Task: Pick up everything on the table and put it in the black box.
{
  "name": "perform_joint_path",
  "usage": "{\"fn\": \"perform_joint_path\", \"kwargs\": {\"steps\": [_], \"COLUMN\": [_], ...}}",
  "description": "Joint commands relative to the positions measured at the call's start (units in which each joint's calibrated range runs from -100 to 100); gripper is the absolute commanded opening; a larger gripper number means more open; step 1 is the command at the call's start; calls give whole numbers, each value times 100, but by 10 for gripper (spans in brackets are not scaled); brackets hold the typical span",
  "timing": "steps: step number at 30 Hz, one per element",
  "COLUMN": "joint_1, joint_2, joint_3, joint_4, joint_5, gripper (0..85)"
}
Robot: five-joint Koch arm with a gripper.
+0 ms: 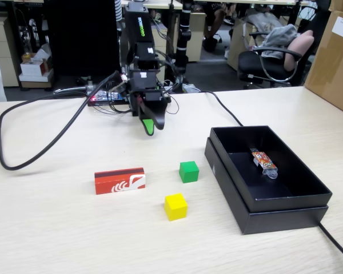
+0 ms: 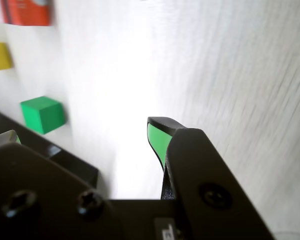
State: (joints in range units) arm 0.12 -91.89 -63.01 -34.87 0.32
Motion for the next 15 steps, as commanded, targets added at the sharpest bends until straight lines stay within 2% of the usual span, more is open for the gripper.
{"fn": "perform_joint_path", "kwargs": {"steps": [1,7,10,15], "joint_1": [132,205,190,181], "joint_2": [38,899,2115,2987], "joint_3": [1514,3246,4651,5522], "joint_4": [-1399,-2142,-2980,-3498], "joint_5": [205,244,274,274], "gripper": [485,476,477,476]}}
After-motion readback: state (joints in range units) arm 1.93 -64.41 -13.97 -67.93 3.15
